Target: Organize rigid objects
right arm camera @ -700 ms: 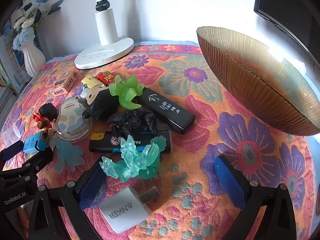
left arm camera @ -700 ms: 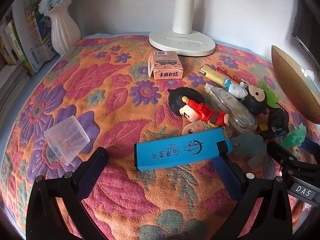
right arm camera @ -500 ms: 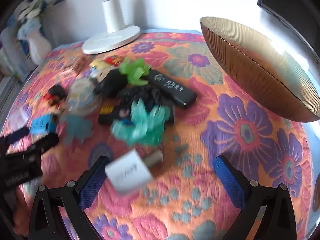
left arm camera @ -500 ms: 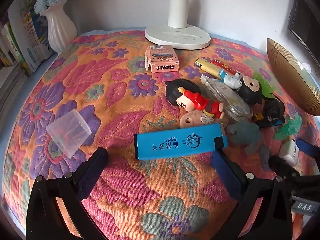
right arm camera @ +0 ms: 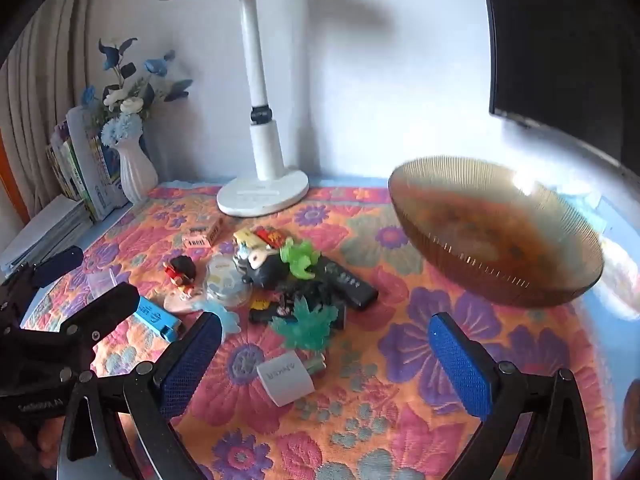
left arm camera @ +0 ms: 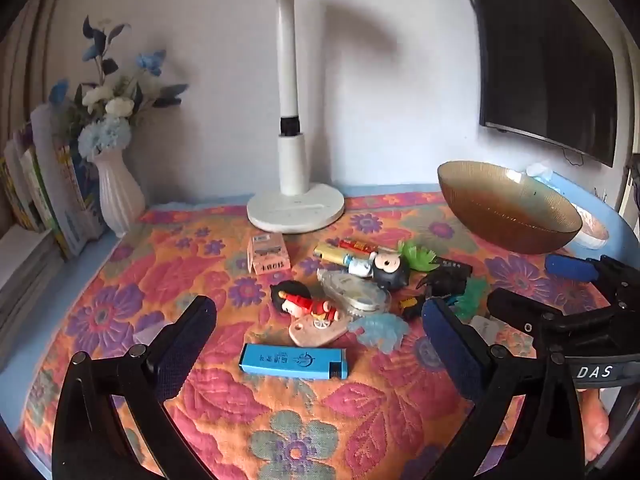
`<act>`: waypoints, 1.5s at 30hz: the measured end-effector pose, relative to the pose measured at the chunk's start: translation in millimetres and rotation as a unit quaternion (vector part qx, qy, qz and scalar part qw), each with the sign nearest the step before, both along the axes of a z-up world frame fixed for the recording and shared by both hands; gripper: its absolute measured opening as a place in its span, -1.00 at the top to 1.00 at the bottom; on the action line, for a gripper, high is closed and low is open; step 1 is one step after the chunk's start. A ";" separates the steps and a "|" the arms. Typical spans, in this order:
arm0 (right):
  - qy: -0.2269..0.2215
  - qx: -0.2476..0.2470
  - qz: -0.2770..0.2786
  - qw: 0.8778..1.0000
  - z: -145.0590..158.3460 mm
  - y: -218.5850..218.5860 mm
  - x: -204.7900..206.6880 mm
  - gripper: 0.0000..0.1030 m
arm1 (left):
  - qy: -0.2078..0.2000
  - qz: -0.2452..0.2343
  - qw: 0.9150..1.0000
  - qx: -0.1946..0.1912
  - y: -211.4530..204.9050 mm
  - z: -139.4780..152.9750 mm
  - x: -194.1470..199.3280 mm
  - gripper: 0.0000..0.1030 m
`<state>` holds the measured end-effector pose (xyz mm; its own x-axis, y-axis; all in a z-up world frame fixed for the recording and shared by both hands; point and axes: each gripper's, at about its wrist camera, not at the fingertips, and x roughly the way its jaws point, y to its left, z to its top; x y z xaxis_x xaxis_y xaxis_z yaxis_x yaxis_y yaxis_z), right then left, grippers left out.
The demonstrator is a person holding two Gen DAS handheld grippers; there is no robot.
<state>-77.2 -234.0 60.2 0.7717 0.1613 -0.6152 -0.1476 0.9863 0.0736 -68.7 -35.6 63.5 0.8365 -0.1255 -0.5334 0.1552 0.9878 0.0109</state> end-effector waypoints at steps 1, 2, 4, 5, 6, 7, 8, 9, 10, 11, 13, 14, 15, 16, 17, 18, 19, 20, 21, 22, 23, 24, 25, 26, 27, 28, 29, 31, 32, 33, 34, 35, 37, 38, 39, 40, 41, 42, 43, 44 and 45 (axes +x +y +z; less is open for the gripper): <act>0.008 0.005 0.000 1.000 -7.9 0.0 3.7 -1.00 | 0.015 0.007 1.000 -0.011 2.7 -9.9 3.3 -0.99; 0.022 0.011 -0.001 1.000 -13.8 2.1 -0.9 -1.00 | 0.027 0.012 0.999 -0.027 10.1 -23.3 3.7 -0.99; 0.017 0.013 0.005 1.000 -8.8 6.4 1.2 -1.00 | 0.046 0.010 0.998 -0.042 16.9 -28.8 11.2 -0.98; 0.016 0.015 0.005 1.000 -7.2 6.0 3.0 -1.00 | 0.042 0.008 0.998 -0.047 18.6 -29.6 11.0 -0.99; 0.019 0.018 0.004 1.000 -10.4 5.1 3.9 -1.00 | 0.049 0.007 0.998 -0.048 18.3 -30.7 13.2 -0.99; 0.022 0.017 -0.001 1.000 -14.2 5.9 1.2 -1.00 | 0.060 0.004 0.997 -0.049 17.2 -31.7 15.6 -0.99; 0.025 0.015 -0.007 1.000 -15.3 7.4 -1.6 -1.00 | 0.069 0.001 0.996 -0.049 15.7 -33.6 17.2 -0.99; 0.022 0.015 -0.006 1.000 -15.0 6.7 -1.9 -1.00 | 0.070 0.000 0.996 -0.047 14.4 -34.9 16.6 -0.99; 0.017 0.015 -0.007 1.000 -14.8 6.3 -3.0 -1.00 | 0.068 -0.002 0.997 -0.046 13.8 -34.9 14.9 -0.99; 0.012 0.014 -0.011 1.000 -15.0 7.0 -4.4 -1.00 | 0.066 -0.003 0.997 -0.043 12.8 -33.5 14.5 -0.99; 0.012 0.010 -0.015 1.000 -12.8 8.1 -7.1 -1.00 | 0.063 -0.006 0.997 -0.038 10.4 -31.6 12.8 -0.99; 0.015 0.009 -0.015 1.000 -12.8 9.0 -7.5 -1.00 | 0.061 -0.008 0.997 -0.035 9.2 -30.5 12.1 -0.99; 0.018 0.008 -0.015 1.000 -12.9 9.3 -7.0 -1.00 | 0.059 -0.009 0.998 -0.034 8.2 -30.1 10.6 -0.99; 0.021 0.007 -0.016 1.000 -14.0 8.8 -5.9 -1.00 | 0.057 -0.010 0.998 -0.034 7.1 -29.0 10.2 -0.99; 0.023 0.006 -0.018 1.000 -13.7 9.8 -6.7 -1.00 | 0.056 -0.010 0.998 -0.034 7.6 -28.1 9.7 -0.99; 0.024 0.007 -0.017 1.000 -14.1 9.1 -6.3 -1.00 | 0.057 -0.009 0.998 -0.036 8.1 -27.8 9.7 -0.99; 0.024 0.007 -0.017 1.000 -14.0 8.8 -6.1 -1.00 | 0.059 -0.008 0.998 -0.037 8.5 -27.6 10.5 -0.99; 0.024 0.007 -0.019 1.000 -13.5 8.9 -6.6 -1.00 | 0.061 -0.005 0.997 -0.039 8.5 -27.7 11.5 -0.99; 0.025 0.006 -0.020 0.999 -12.9 9.4 -6.8 -1.00 | 0.063 -0.004 0.997 -0.042 9.6 -27.6 12.2 -0.99; 0.027 0.006 -0.019 0.999 -13.6 9.5 -6.4 -1.00 | 0.064 -0.004 0.997 -0.045 10.7 -27.7 12.3 -0.99; 0.030 0.005 -0.018 0.999 -14.4 9.8 -5.4 -1.00 | 0.065 -0.005 0.997 -0.048 11.9 -27.4 12.8 -0.99; 0.032 0.003 -0.018 0.999 -15.0 10.3 -4.7 -1.00 | 0.066 -0.005 0.997 -0.050 12.9 -27.4 13.0 -0.99; 0.034 0.001 -0.018 0.999 -15.6 10.7 -4.3 -1.00 | 0.067 -0.005 0.996 -0.052 13.7 -27.5 13.3 -0.99; 0.034 -0.001 -0.017 0.999 -15.8 11.2 -4.2 -1.00 | 0.068 -0.004 0.996 -0.053 14.2 -27.6 13.7 -0.99; 0.034 -0.002 -0.016 0.999 -15.7 11.6 -4.2 -1.00 | 0.069 -0.004 0.996 -0.054 14.7 -27.9 13.8 -0.99; 0.034 -0.003 -0.016 0.999 -16.0 11.9 -4.3 -1.00 | 0.070 -0.004 0.996 -0.055 14.5 -28.0 14.2 -0.99; 0.034 -0.005 -0.016 0.999 -16.3 11.8 -3.9 -1.00 | 0.070 -0.005 0.996 -0.055 14.6 -28.1 14.3 -0.99; 0.034 -0.005 -0.015 0.999 -16.7 11.7 -3.4 -1.00 | 0.071 -0.005 0.996 -0.055 14.6 -28.4 14.4 -0.99; 0.035 -0.006 -0.015 0.999 -17.0 11.3 -2.8 -1.00 | 0.071 -0.005 0.996 -0.055 14.5 -28.6 14.5 -0.99; 0.036 -0.006 -0.015 0.999 -17.2 10.8 -2.1 -1.00 | 0.072 -0.005 0.996 -0.055 14.3 -28.7 14.7 -0.99; 0.037 -0.006 -0.014 0.999 -17.4 10.9 -1.8 -1.00 | 0.072 -0.005 0.996 -0.056 13.8 -28.8 14.2 -0.99; 0.037 -0.006 -0.014 0.999 -17.4 11.0 -1.7 -1.00 | 0.072 -0.005 0.996 -0.056 14.0 -29.0 14.2 -0.99; 0.038 -0.008 -0.013 0.999 -17.7 11.3 -1.4 -1.00 | 0.073 -0.006 0.996 -0.056 14.9 -29.0 14.7 -0.99; 0.038 -0.009 -0.014 0.999 -17.4 12.0 -1.0 -1.00 | 0.074 -0.006 0.996 -0.057 15.3 -29.3 14.7 -0.99; 0.039 -0.010 -0.014 0.999 -17.4 12.6 -1.2 -1.00 | 0.074 -0.007 0.996 -0.057 15.6 -29.4 14.6 -0.99; 0.039 -0.010 -0.013 0.999 -17.6 12.7 -1.0 -1.00 | 0.074 -0.007 0.996 -0.058 16.1 -29.4 14.4 -0.99; 0.039 -0.011 -0.014 0.999 -17.8 12.6 -1.3 -1.00 | 0.075 -0.007 0.995 -0.058 16.3 -29.5 14.6 -0.99; 0.039 -0.011 -0.014 0.999 -17.7 12.8 -1.4 -1.00 | 0.075 -0.007 0.995 -0.059 16.6 -29.6 14.5 -0.99; 0.039 -0.011 -0.014 0.999 -17.6 12.7 -1.0 -1.00 | 0.076 -0.007 0.995 -0.059 16.7 -29.6 14.7 -0.99; 0.039 -0.011 -0.013 0.999 -17.6 12.7 -0.6 -1.00 | 0.076 -0.007 0.995 -0.060 17.0 -29.8 15.0 -0.99; 0.039 -0.011 -0.013 0.999 -17.6 12.8 -0.6 -1.00 | 0.077 -0.008 0.995 -0.060 17.6 -29.9 15.0 -0.99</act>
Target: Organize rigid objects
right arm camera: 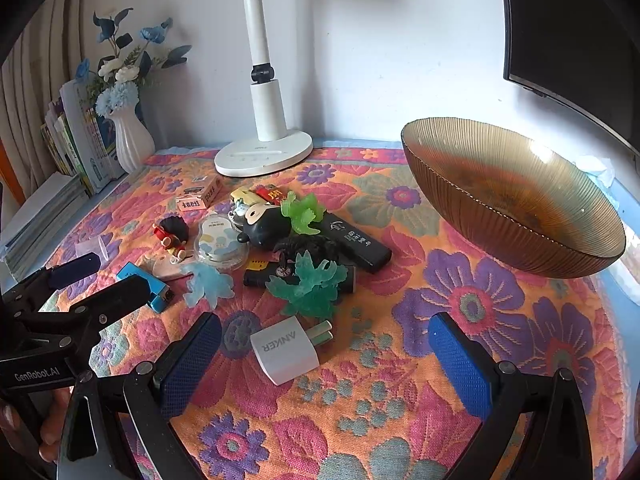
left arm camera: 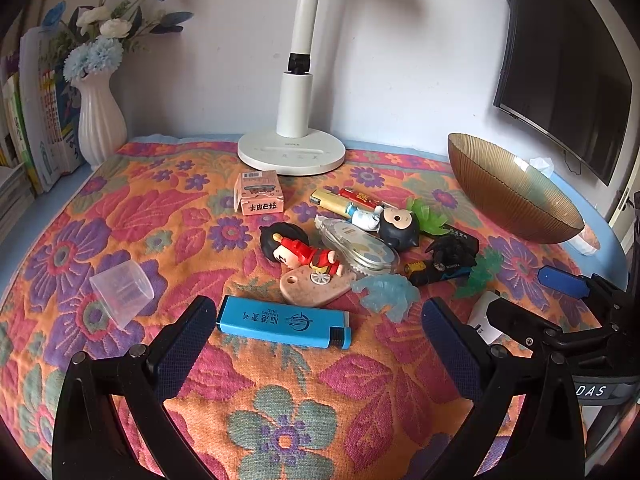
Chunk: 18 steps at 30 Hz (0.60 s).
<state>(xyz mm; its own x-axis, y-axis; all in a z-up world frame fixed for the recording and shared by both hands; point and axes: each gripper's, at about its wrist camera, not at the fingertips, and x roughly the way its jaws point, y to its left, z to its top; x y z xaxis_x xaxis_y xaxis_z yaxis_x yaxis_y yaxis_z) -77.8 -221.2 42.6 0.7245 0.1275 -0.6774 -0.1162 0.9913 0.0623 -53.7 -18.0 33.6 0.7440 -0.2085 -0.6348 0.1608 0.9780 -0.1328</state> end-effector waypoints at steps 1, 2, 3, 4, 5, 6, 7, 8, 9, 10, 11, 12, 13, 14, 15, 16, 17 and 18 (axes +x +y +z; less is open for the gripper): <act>0.001 0.000 0.000 1.000 -0.1 -0.1 0.3 -1.00 | 0.000 0.000 1.000 -0.001 0.3 -0.1 0.1 -0.99; 0.001 0.000 0.000 1.000 0.1 0.3 -0.1 -1.00 | 0.001 0.000 1.000 -0.001 0.5 -0.2 0.2 -0.99; 0.001 0.000 0.000 1.000 0.1 0.2 0.0 -1.00 | 0.001 0.000 1.000 -0.002 0.8 -0.3 0.2 -0.99; 0.001 0.000 0.000 1.000 0.2 0.5 0.1 -1.00 | 0.001 0.000 1.000 -0.002 0.9 -0.3 0.3 -0.99; 0.001 -0.001 0.000 1.000 0.2 0.6 0.0 -1.00 | 0.001 0.000 1.000 -0.003 1.3 -0.4 0.0 -0.99; 0.001 -0.001 0.000 1.000 0.1 0.6 -0.1 -1.00 | 0.001 0.000 1.000 -0.004 1.5 -0.3 -0.1 -0.99; 0.001 -0.001 -0.001 1.000 0.0 0.8 -0.4 -1.00 | 0.002 0.001 1.000 -0.004 1.3 -0.5 0.1 -0.99; 0.002 -0.001 -0.001 1.000 -0.2 0.7 -0.2 -1.00 | 0.002 0.001 1.000 -0.004 1.4 -0.6 0.0 -0.99; 0.002 -0.002 -0.001 1.000 -0.5 0.3 -0.2 -1.00 | 0.002 0.001 1.000 -0.005 1.6 -0.6 -0.1 -0.99; 0.002 -0.002 0.000 1.000 -0.5 0.4 -0.2 -1.00 | 0.002 0.001 1.000 -0.005 1.7 -0.6 -0.2 -0.99; 0.003 -0.003 0.000 1.000 -0.6 0.5 -0.2 -1.00 | 0.002 0.001 1.000 -0.006 1.8 -0.7 -0.1 -0.99; 0.002 -0.003 0.000 1.000 -0.6 0.4 -0.3 -1.00 | 0.003 0.001 1.000 -0.006 1.9 -0.7 0.0 -0.99; 0.002 -0.004 0.000 1.000 -0.5 0.8 -0.2 -1.00 | 0.003 0.001 1.000 -0.007 2.1 -0.7 0.2 -0.99; 0.003 -0.004 0.000 1.000 -0.5 1.1 -0.1 -1.00 | 0.003 0.001 1.000 -0.007 2.4 -0.7 0.2 -0.99; 0.003 -0.004 0.000 1.000 -0.5 1.1 -0.2 -1.00 | 0.004 0.002 1.000 -0.008 2.5 -0.7 0.4 -0.99; 0.003 -0.004 0.000 1.000 -0.3 1.5 -0.2 -1.00 | 0.004 0.002 1.000 -0.009 2.5 -0.8 0.4 -0.99; 0.003 -0.005 0.000 1.000 -0.3 1.4 -0.1 -1.00 | 0.004 0.001 1.000 -0.009 2.6 -0.9 0.5 -0.99; 0.003 -0.005 0.000 1.000 -0.3 1.4 -0.2 -1.00 | 0.004 0.001 1.000 -0.009 3.0 -0.8 0.4 -0.99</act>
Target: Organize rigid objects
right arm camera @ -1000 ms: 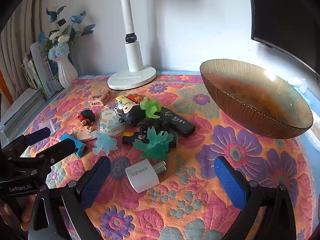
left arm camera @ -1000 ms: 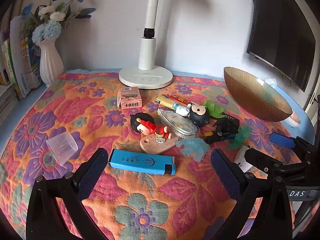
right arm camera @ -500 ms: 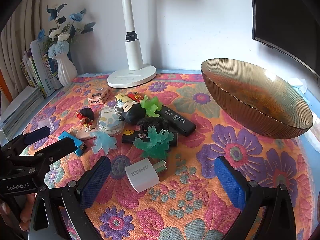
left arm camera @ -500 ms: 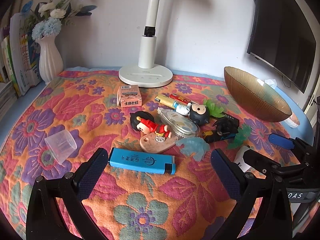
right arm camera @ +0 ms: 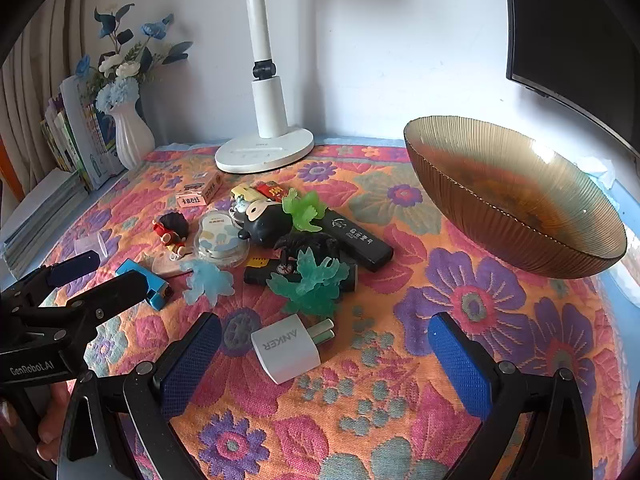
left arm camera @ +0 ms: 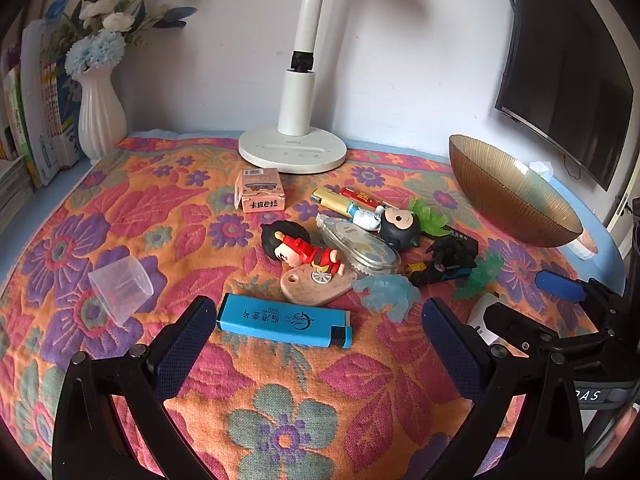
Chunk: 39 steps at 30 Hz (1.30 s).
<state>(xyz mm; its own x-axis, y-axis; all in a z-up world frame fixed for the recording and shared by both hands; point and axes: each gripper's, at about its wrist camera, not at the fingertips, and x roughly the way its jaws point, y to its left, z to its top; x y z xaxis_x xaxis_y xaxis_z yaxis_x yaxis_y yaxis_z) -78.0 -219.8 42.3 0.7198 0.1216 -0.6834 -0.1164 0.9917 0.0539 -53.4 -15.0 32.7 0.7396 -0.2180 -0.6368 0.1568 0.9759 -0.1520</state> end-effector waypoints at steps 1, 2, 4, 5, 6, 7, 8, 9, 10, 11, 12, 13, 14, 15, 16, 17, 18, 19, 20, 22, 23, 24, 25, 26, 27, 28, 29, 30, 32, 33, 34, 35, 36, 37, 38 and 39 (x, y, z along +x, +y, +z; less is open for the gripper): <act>0.000 0.000 0.000 1.000 -0.1 0.1 0.1 -1.00 | 0.000 0.000 1.000 0.000 0.0 -0.1 0.2 -0.99; 0.001 0.000 0.001 1.000 -0.3 0.4 0.1 -1.00 | 0.001 0.000 1.000 -0.001 0.1 -0.4 0.1 -0.99; 0.003 -0.001 0.001 1.000 -0.6 0.9 0.3 -1.00 | 0.002 0.000 1.000 -0.002 0.3 -0.7 0.4 -0.99; 0.003 -0.001 0.001 1.000 -0.9 1.2 0.2 -1.00 | 0.002 0.000 1.000 -0.003 0.8 -0.8 0.3 -0.99; 0.003 -0.002 0.002 1.000 -0.9 1.3 0.3 -1.00 | 0.003 0.000 1.000 -0.003 1.1 -0.8 0.5 -0.99; 0.003 -0.002 0.002 1.000 -0.9 1.5 0.1 -1.00 | 0.003 0.000 1.000 -0.004 1.2 -0.8 0.5 -0.99; 0.003 -0.002 0.001 1.000 -0.9 1.7 0.0 -1.00 | 0.003 0.000 1.000 -0.005 1.5 -0.9 0.6 -0.99; 0.003 -0.002 0.001 1.000 -0.9 1.7 0.0 -1.00 | 0.004 0.000 1.000 -0.005 1.9 -0.9 0.8 -0.99; 0.003 -0.002 0.001 1.000 -1.0 1.7 -0.1 -1.00 | 0.004 0.000 1.000 -0.006 2.0 -0.9 0.9 -0.99; 0.003 -0.002 0.001 1.000 -1.0 1.8 -0.2 -1.00 | 0.004 0.000 1.000 -0.007 2.1 -1.0 0.9 -0.99; 0.003 -0.002 0.002 1.000 -1.1 1.6 -0.4 -1.00 | 0.005 0.000 1.000 -0.008 2.2 -0.9 0.9 -0.99; 0.003 -0.002 0.001 1.000 -1.0 1.9 -0.5 -1.00 | 0.005 0.000 1.000 -0.008 2.2 -0.8 0.9 -0.99; 0.003 -0.002 0.001 1.000 -1.0 2.0 -0.5 -1.00 | 0.005 0.001 1.000 -0.008 2.7 -0.9 1.2 -0.99; 0.003 -0.002 0.001 1.000 -1.0 2.0 -0.5 -1.00 | 0.005 0.000 1.000 -0.008 2.7 -0.8 1.2 -0.99; 0.003 -0.002 0.001 1.000 -1.0 2.0 -0.5 -1.00 | 0.006 0.001 1.000 -0.008 2.6 -0.8 1.3 -0.99; 0.002 -0.002 0.002 1.000 -0.9 2.4 -1.3 -1.00 | 0.006 0.002 1.000 -0.008 3.0 -0.9 1.4 -0.99; 0.002 -0.002 0.001 1.000 -0.9 2.4 -1.9 -1.00 | 0.005 0.004 1.000 -0.008 3.6 -0.8 1.2 -0.99; 0.001 -0.003 0.001 1.000 -0.8 2.9 -2.7 -1.00 | 0.004 0.007 1.000 -0.009 4.2 -0.3 0.9 -0.99; 0.002 -0.003 0.001 1.000 -0.7 3.5 -3.1 -1.00 | 0.004 0.012 1.000 -0.010 5.6 0.1 1.2 -0.99; 0.003 -0.007 0.001 1.000 -0.7 4.8 -2.6 -1.00 | 0.016 0.027 0.999 -0.009 10.0 1.6 2.4 -0.99; 0.004 -0.009 0.001 1.000 -0.6 6.1 -1.8 -1.00 | 0.017 0.026 0.999 -0.019 15.8 3.8 0.5 -0.99; 0.004 -0.010 -0.001 1.000 -0.6 6.3 -2.2 -1.00 | 0.019 0.026 0.999 -0.030 24.1 5.9 -2.7 -0.99; 0.003 -0.012 -0.002 1.000 -0.5 6.2 -2.5 -1.00 | 0.020 0.030 0.999 -0.034 33.4 9.0 -6.6 -0.99; 0.002 -0.014 -0.004 1.000 -0.1 6.7 -2.7 -1.00 | 0.021 0.037 0.999 -0.030 44.3 12.8 -10.9 -0.99; 0.000 -0.017 -0.006 1.000 0.3 7.1 -3.3 -1.00 | 0.022 0.044 0.998 -0.025 56.1 16.5 -14.9 -0.99; -0.002 -0.021 -0.007 1.000 1.3 8.5 -4.1 -1.00 | 0.025 0.051 0.998 -0.018 69.3 19.6 -18.0 -0.99; -0.005 -0.026 -0.004 1.000 3.2 11.3 -5.6 -1.00 | 0.032 0.064 0.997 -0.007 83.7 21.9 -20.7 -0.99; -0.003 -0.025 0.003 1.000 5.0 15.1 -7.0 -1.00 | 0.036 0.075 0.997 -0.002 97.8 23.7 -23.4 -0.99; 0.007 0.003 0.029 1.000 11.3 27.8 -11.1 -1.00 | 0.046 0.090 0.995 -0.012 125.3 24.3 -28.4 -0.98; 0.011 0.015 0.045 0.999 15.0 36.6 -12.0 -1.00 | 0.057 0.094 0.994 -0.019 135.6 22.3 -28.2 -0.98; 0.014 0.021 0.064 0.998 19.0 48.1 -13.3 -0.98 | 0.066 0.095 0.993 -0.026 143.4 19.4 -27.0 -0.98; 0.022 0.023 0.087 0.996 22.0 61.9 -13.2 -0.91 | 0.073 0.095 0.992 -0.032 148.6 16.4 -24.9 -0.98; 0.030 0.019 0.105 0.994 22.9 76.0 -12.5 -0.84 | 0.075 0.095 0.992 -0.036 151.8 13.7 -22.8 -0.97; 0.037 0.009 0.116 0.993 23.0 88.3 -10.3 -0.63 | 0.078 0.092 0.992 -0.035 151.5 11.9 -19.1 -0.97; 0.050 0.002 0.130 0.990 20.4 101.2 -5.7 -0.45 | 0.081 0.085 0.993 -0.028 147.9 10.6 -14.6 -0.97; 0.066 0.002 0.149 0.987 16.7 111.2 0.1 -0.38 | 0.081 0.075 0.994 -0.018 142.3 9.9 -9.3 -0.97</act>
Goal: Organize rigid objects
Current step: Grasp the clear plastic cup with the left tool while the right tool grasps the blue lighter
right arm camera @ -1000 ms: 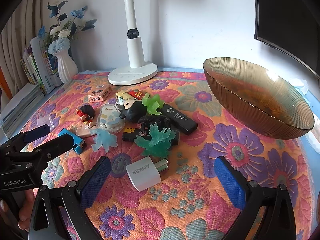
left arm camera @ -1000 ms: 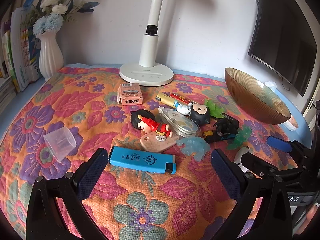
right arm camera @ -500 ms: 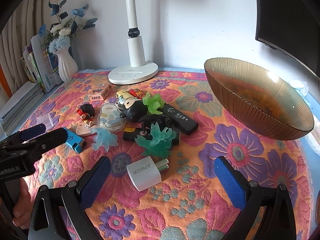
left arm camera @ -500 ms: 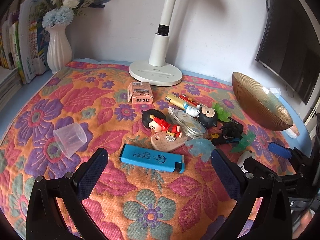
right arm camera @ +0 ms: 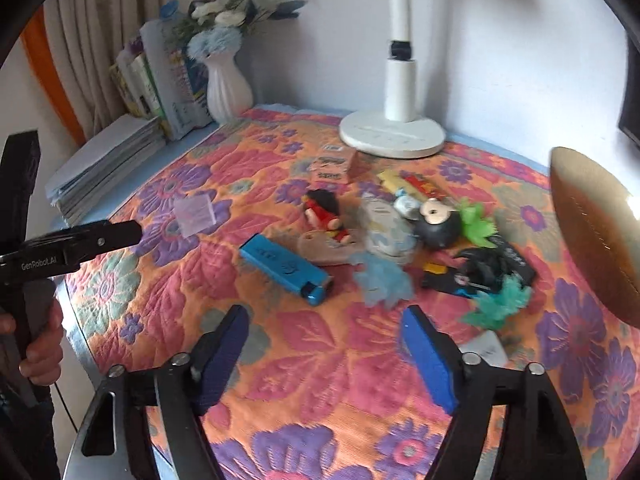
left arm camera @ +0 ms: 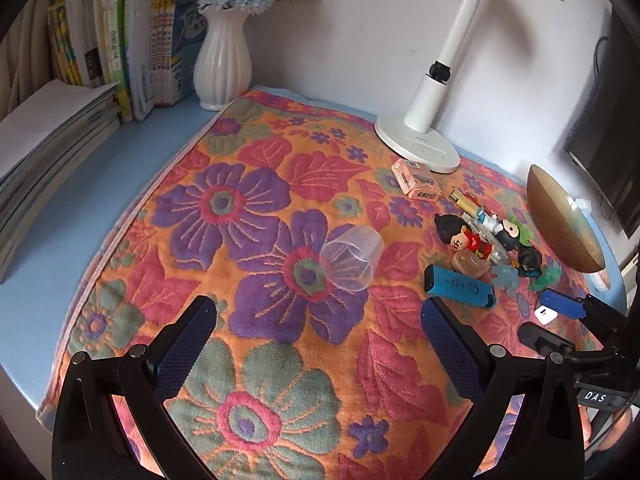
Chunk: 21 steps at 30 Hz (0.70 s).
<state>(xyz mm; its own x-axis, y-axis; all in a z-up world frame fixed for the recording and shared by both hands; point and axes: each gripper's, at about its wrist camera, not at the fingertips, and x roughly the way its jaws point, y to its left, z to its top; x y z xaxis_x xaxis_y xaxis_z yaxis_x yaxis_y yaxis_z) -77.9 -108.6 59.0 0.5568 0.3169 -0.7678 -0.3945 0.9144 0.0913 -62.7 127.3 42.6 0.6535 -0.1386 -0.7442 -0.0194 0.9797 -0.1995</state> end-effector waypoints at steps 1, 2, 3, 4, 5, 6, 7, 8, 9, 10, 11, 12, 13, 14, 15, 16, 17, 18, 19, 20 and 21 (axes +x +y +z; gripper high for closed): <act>0.010 0.001 0.012 1.000 -4.2 6.5 3.1 -0.31 | 0.000 -0.013 1.000 0.007 -4.8 -1.0 4.8 -0.97; 0.019 -0.002 0.023 1.000 -9.7 13.2 7.6 -0.28 | 0.003 -0.024 1.000 0.012 -8.7 -3.3 10.9 -0.97; 0.023 -0.008 0.025 0.999 -13.9 17.6 10.4 -0.28 | 0.009 -0.032 0.999 0.013 -12.5 -6.8 18.3 -0.94; 0.027 -0.014 0.022 0.999 -18.1 19.8 14.2 -0.28 | 0.015 -0.037 0.999 0.013 -14.1 -11.1 25.3 -0.90; 0.035 -0.017 0.016 0.999 -22.9 20.5 19.1 -0.28 | 0.019 -0.035 0.999 0.013 -13.8 -15.8 31.9 -0.79; 0.048 -0.011 0.011 0.999 -28.0 19.5 24.4 -0.28 | 0.024 -0.030 0.999 0.011 -12.8 -20.3 37.2 -0.73; 0.057 -0.004 0.008 0.998 -31.9 17.6 28.9 -0.28 | 0.031 -0.027 0.999 0.004 -11.5 -25.0 41.6 -0.73; 0.059 -0.002 0.006 0.998 -32.5 15.9 32.8 -0.28 | 0.037 -0.025 0.999 -0.002 -10.1 -29.0 45.5 -0.73; 0.055 -0.002 0.005 0.998 -31.8 16.1 35.0 -0.28 | 0.036 -0.021 0.999 0.000 -10.6 -30.1 47.5 -0.73; 0.052 -0.005 0.006 0.999 -31.7 18.5 38.0 -0.28 | 0.033 -0.021 0.999 0.003 -12.1 -29.1 48.2 -0.73; 0.052 -0.011 0.006 0.999 -31.4 22.9 42.9 -0.28 | 0.031 -0.023 0.999 0.004 -13.2 -28.6 49.4 -0.70; 0.050 -0.017 0.006 0.999 -32.0 26.7 46.2 -0.29 | 0.031 -0.022 0.999 0.006 -14.5 -28.1 50.5 -0.60; 0.046 -0.023 0.007 0.999 -32.2 30.8 49.0 -0.31 | 0.031 -0.020 0.999 0.012 -16.1 -28.1 52.5 -0.55; 0.041 -0.032 0.010 0.999 -32.4 34.6 49.2 -0.31 | 0.030 -0.019 0.999 0.020 -17.2 -27.7 53.4 -0.43; 0.035 -0.038 0.013 0.999 -32.6 37.9 47.8 -0.30 | 0.028 -0.019 0.999 0.022 -17.8 -27.3 53.3 -0.16; 0.029 -0.042 0.018 0.999 -32.3 39.9 44.9 -0.14 | 0.026 -0.024 0.999 0.016 -18.0 -26.6 52.8 0.08; 0.023 -0.043 0.025 0.998 -31.2 41.6 41.3 0.20 | 0.028 -0.032 0.999 0.006 -17.2 -26.5 52.8 0.20; 0.021 -0.039 0.036 0.998 -30.3 42.2 37.0 0.34 | 0.027 -0.036 0.999 -0.001 -17.6 -25.7 51.2 0.20; 0.024 -0.030 0.048 0.998 -29.5 42.0 32.1 0.49 | 0.023 -0.038 0.999 -0.002 -19.1 -25.2 49.1 0.20; 0.024 -0.026 0.055 0.998 -29.0 41.7 25.8 0.53 | 0.021 -0.041 0.999 0.000 -21.7 -24.7 45.5 0.20; 0.023 -0.028 0.055 0.998 -29.1 41.3 19.7 0.54 | 0.021 -0.046 0.999 0.000 -24.4 -24.5 42.4 0.20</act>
